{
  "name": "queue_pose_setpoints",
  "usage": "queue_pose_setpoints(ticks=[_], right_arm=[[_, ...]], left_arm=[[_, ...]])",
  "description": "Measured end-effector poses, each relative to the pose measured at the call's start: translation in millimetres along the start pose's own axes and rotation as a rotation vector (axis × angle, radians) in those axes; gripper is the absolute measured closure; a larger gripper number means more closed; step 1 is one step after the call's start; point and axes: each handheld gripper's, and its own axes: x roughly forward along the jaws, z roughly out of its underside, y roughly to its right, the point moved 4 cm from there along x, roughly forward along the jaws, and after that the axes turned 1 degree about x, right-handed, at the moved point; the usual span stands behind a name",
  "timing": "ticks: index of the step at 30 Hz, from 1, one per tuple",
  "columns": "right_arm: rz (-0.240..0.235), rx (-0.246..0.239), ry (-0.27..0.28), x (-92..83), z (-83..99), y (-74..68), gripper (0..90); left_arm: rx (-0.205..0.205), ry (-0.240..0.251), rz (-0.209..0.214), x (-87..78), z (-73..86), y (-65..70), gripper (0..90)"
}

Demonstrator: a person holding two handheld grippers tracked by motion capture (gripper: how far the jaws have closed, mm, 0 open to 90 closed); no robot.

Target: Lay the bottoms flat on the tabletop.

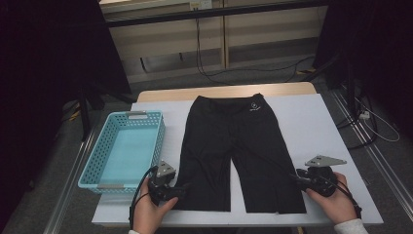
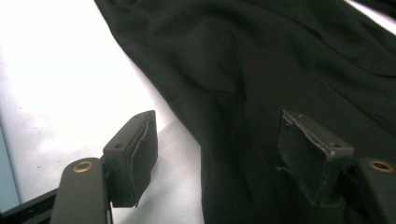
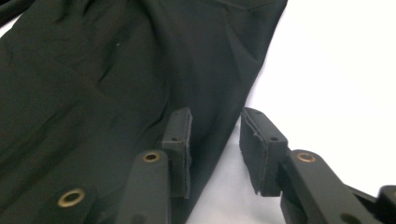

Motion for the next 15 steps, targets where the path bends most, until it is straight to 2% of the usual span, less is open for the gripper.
queue_pose_setpoints(ticks=[1,6,10,13,15], right_arm=[[-0.002,-0.002,-0.004,-0.6,0.2,-0.9,67.5],[-0.013,-0.008,-0.012,-2.6,2.1,-3.8,74.0],[-0.033,0.002,-0.021,-4.6,3.8,-4.9,86.3],[-0.04,0.004,-0.023,-5.2,4.7,-5.7,89.6],[-0.044,0.007,-0.025,-5.6,4.6,-5.6,90.0]], left_arm=[[0.006,-0.004,-0.004,-0.5,0.0,-0.9,30.4],[-0.018,-0.012,-0.021,-3.6,0.6,-1.9,39.4],[-0.016,-0.039,-0.012,-7.4,0.9,0.6,57.6],[-0.028,-0.054,0.005,-8.6,0.6,3.2,68.3],[-0.053,-0.061,0.025,-9.1,0.6,4.3,74.8]])
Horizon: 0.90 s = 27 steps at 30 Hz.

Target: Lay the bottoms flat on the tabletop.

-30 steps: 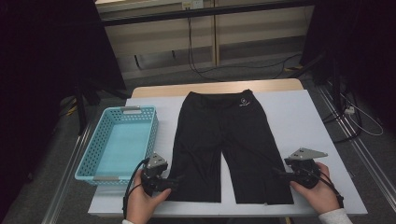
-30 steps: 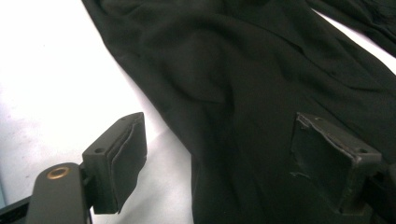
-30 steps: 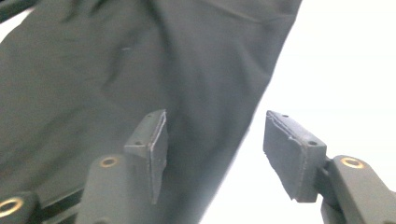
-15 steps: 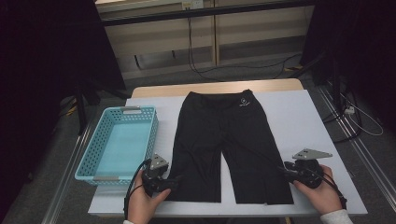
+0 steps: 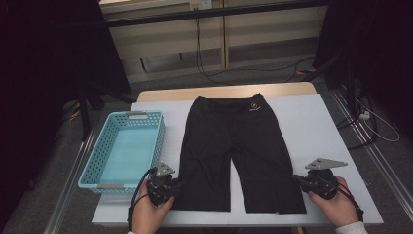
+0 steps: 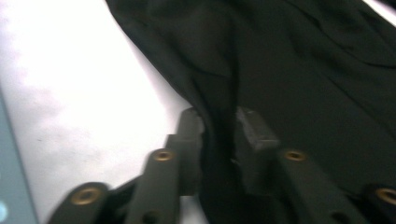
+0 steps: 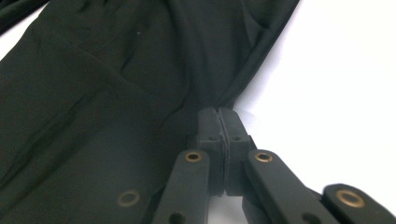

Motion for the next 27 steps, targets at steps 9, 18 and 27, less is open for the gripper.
queue_pose_setpoints(ticks=[9,18,27], right_arm=[[-0.021,-0.005,-0.004,-1.5,0.1,1.9,90.0],[-0.04,-0.001,-0.015,-7.6,5.5,0.9,90.0],[-0.053,0.005,-0.015,-10.7,7.7,0.7,90.0]], left_arm=[[-0.03,-0.024,0.072,-6.1,-0.8,2.7,87.9],[-0.057,-0.021,0.123,-11.6,1.1,3.5,88.0],[-0.058,-0.023,0.138,-12.9,2.2,0.8,87.5]])
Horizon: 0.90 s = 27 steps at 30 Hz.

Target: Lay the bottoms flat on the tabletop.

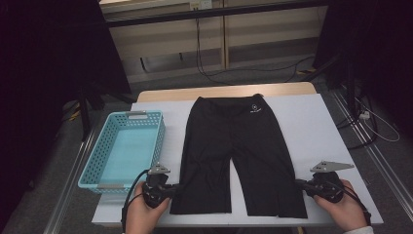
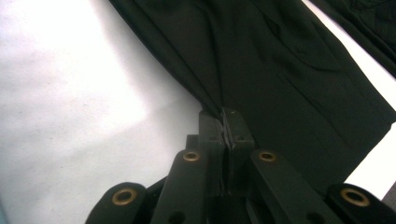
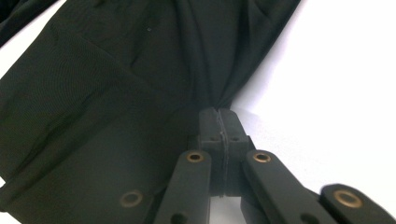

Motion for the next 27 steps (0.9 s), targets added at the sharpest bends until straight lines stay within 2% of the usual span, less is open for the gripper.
queue_pose_setpoints(ticks=[4,6,7,8,10,11,13,16,20,27], right_arm=[[-0.001,-0.016,0.025,2.8,-3.1,-1.8,88.2],[0.013,-0.027,0.056,2.0,-8.2,-2.0,75.8],[0.014,-0.034,0.066,1.5,-10.7,-2.7,75.5],[0.006,-0.04,0.07,1.4,-13.2,-4.2,73.4],[0.008,-0.08,0.088,3.3,-19.5,-9.3,62.7],[0.012,-0.093,0.087,5.0,-22.4,-12.2,59.7],[0.014,-0.114,0.087,9.4,-28.7,-17.7,54.4],[0.008,-0.133,0.097,15.8,-38.8,-25.0,50.5],[-0.015,-0.129,0.127,21.9,-49.3,-32.5,45.0],[-0.027,-0.093,0.152,35.1,-66.0,-39.9,33.7]], left_arm=[[0.0,-0.002,0.006,2.8,0.0,1.5,86.8],[0.001,0.002,0.009,3.2,-1.1,3.4,86.8],[0.01,-0.004,0.01,3.0,-1.4,3.7,86.9],[0.0,0.006,0.014,3.5,-2.4,5.2,86.9],[0.005,0.005,0.019,3.5,-3.7,6.3,87.4],[0.013,-0.002,0.021,2.9,-4.2,6.4,87.5],[0.012,0.013,0.024,2.7,-5.8,8.1,87.7],[0.012,0.023,0.025,1.0,-7.1,9.1,87.8],[0.012,0.028,0.034,1.0,-6.8,9.2,88.0],[-0.002,0.053,0.063,-0.9,-10.3,13.2,88.0]])
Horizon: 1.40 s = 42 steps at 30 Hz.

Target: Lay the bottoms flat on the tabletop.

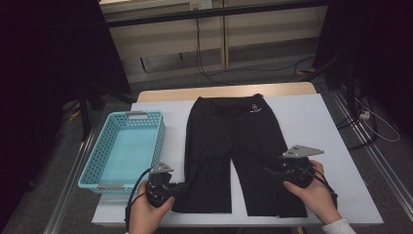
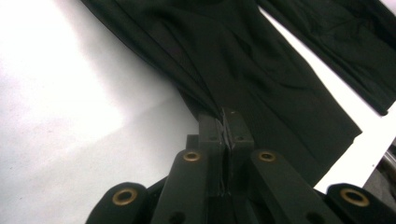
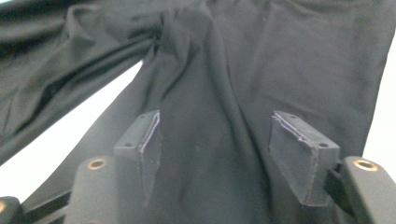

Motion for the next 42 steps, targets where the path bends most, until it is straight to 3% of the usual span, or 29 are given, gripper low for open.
queue_pose_setpoints(ticks=[7,14,29,42], right_arm=[[-0.011,0.026,0.029,19.9,-19.0,-8.7,27.0],[-0.013,0.018,0.031,38.7,-32.9,-18.3,23.6],[-0.055,-0.018,0.019,66.1,-46.3,-43.6,22.6],[-0.092,-0.043,0.03,83.5,-54.9,-63.0,21.8]], left_arm=[[-0.015,0.024,0.018,1.4,-3.2,4.4,88.1],[-0.01,0.026,0.035,4.5,-4.6,8.7,88.3],[0.009,0.049,0.069,12.9,-9.4,16.4,88.2],[0.028,0.063,0.068,15.6,-9.3,18.0,88.2]])
